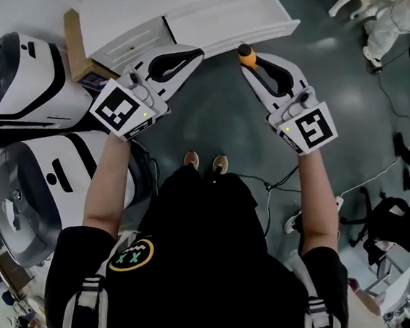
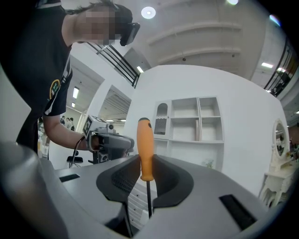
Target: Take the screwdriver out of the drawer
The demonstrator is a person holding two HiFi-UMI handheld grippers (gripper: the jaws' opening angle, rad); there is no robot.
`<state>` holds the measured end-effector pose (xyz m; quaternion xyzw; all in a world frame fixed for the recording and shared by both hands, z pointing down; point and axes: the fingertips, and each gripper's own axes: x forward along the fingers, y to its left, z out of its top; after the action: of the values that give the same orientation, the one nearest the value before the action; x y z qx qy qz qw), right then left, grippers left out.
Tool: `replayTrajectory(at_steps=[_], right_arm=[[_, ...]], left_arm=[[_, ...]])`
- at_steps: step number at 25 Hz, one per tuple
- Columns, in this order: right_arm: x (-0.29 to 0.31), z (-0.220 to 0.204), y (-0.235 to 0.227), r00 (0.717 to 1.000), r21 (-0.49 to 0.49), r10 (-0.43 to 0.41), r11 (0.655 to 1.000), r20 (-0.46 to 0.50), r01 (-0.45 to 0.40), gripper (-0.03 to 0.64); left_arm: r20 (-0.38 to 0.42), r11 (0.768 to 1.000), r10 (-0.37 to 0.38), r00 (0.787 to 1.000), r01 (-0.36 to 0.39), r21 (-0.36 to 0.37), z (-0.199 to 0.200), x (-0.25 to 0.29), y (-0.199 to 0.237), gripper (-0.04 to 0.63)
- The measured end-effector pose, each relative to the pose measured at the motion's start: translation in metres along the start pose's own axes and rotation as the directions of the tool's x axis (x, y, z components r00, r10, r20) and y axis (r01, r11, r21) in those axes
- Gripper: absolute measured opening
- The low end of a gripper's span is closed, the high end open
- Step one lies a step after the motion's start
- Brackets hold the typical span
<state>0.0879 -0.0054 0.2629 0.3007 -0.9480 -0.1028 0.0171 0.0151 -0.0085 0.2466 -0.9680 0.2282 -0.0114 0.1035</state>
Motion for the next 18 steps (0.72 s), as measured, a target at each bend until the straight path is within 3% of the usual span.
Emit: replayTrajectory(at_steps=[18], right_arm=[[0.025,0.025,0.039,0.999,-0.001,-0.046,0.999,0.018,0.047,0.104]], left_arm=[[0.039,0.999,-0.028,0.999,0.028,-0.023,0.001,-0.047,0.005,0.017]])
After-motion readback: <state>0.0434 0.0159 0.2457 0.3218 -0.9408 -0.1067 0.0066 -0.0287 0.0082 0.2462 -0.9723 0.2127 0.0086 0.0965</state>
